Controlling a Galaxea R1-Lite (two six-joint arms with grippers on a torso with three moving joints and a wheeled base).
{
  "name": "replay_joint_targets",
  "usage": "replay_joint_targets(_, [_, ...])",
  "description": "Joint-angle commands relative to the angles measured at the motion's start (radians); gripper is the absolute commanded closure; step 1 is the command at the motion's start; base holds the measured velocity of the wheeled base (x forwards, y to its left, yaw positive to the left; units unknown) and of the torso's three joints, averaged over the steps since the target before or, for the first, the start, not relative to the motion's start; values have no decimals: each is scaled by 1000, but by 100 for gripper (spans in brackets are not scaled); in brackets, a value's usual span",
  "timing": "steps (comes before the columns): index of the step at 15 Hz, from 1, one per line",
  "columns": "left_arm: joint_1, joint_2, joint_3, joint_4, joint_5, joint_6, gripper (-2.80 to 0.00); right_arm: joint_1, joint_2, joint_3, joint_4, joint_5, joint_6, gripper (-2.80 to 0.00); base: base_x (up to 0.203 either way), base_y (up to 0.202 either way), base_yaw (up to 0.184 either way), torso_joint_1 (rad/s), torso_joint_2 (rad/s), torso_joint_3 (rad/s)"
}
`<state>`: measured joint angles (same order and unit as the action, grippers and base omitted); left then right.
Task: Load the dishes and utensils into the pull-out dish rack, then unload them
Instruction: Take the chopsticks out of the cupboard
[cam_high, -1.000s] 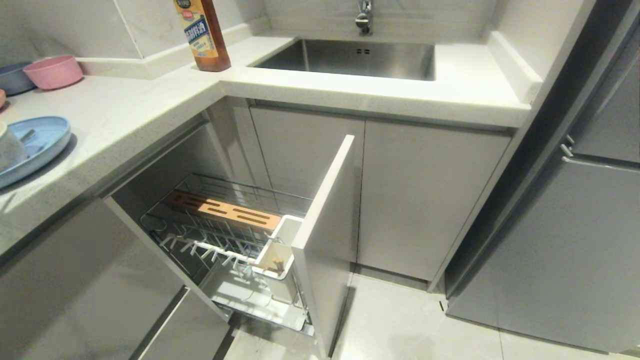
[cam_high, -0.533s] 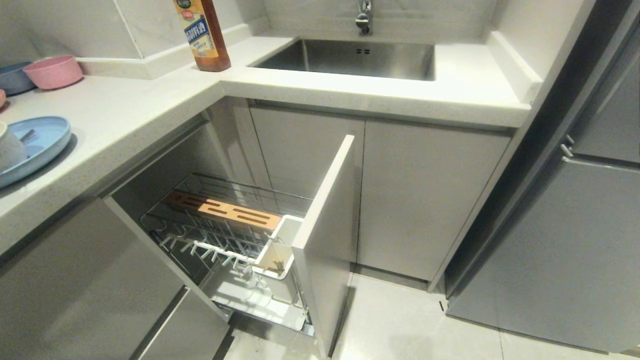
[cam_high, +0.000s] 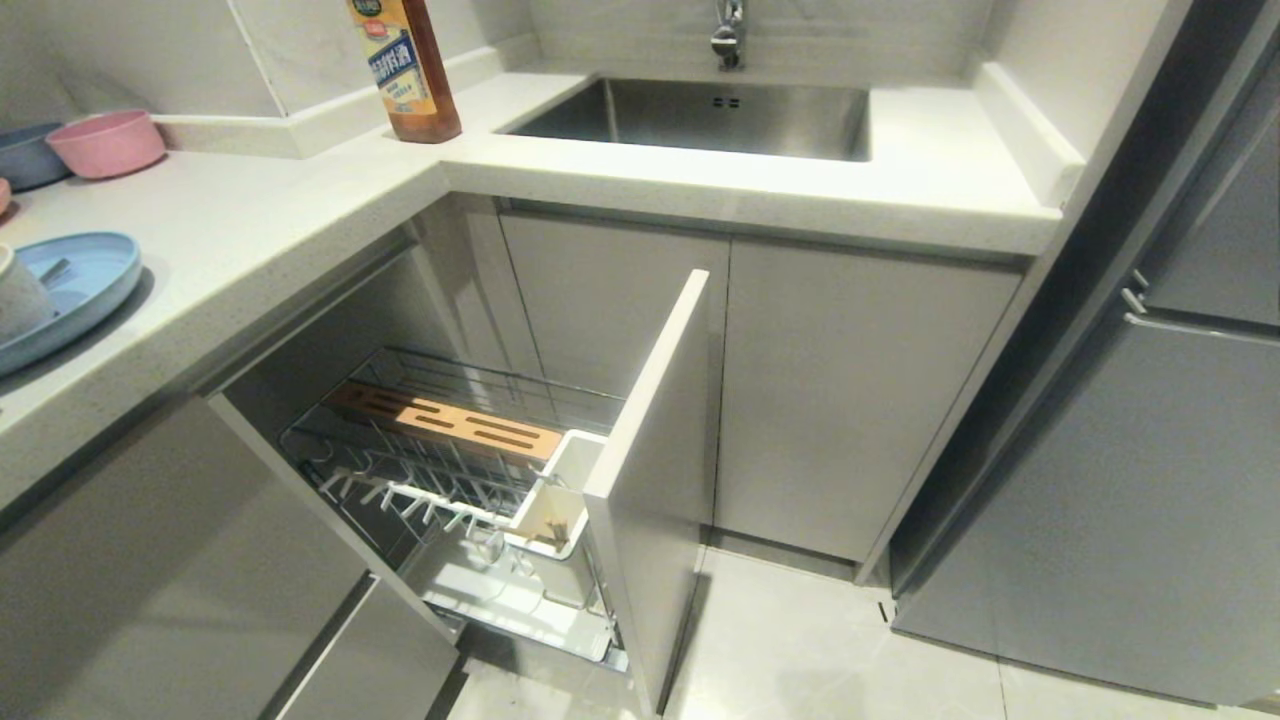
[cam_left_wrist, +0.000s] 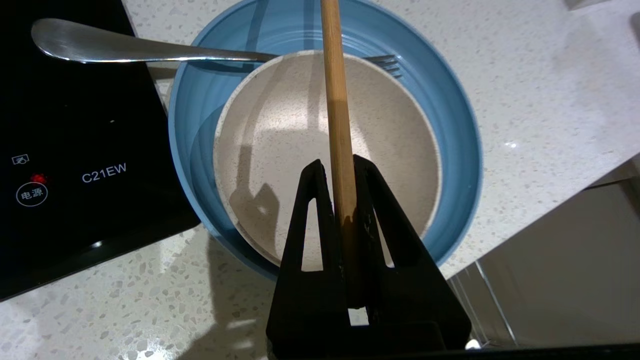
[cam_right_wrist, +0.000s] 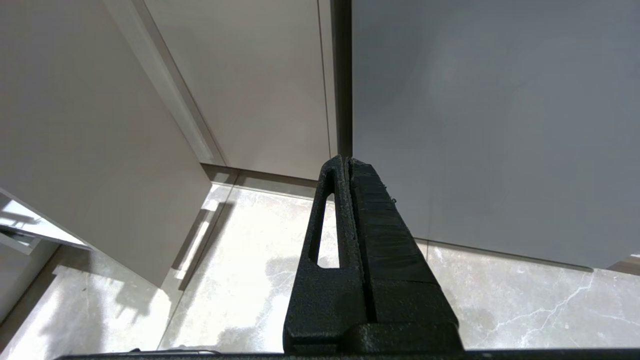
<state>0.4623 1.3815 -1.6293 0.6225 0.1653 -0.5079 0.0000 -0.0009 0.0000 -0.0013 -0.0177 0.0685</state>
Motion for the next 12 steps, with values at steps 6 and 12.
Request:
replay_joint_targets(6, [6, 30, 61, -25, -1, -3, 0, 0, 1, 0, 0, 0, 0, 0, 0, 0, 0, 0, 0, 0])
replay_joint_targets(12, [6, 28, 95, -66, -1, -1, 0, 0, 1, 0, 0, 1, 0, 0, 0, 0, 0, 0, 0, 0])
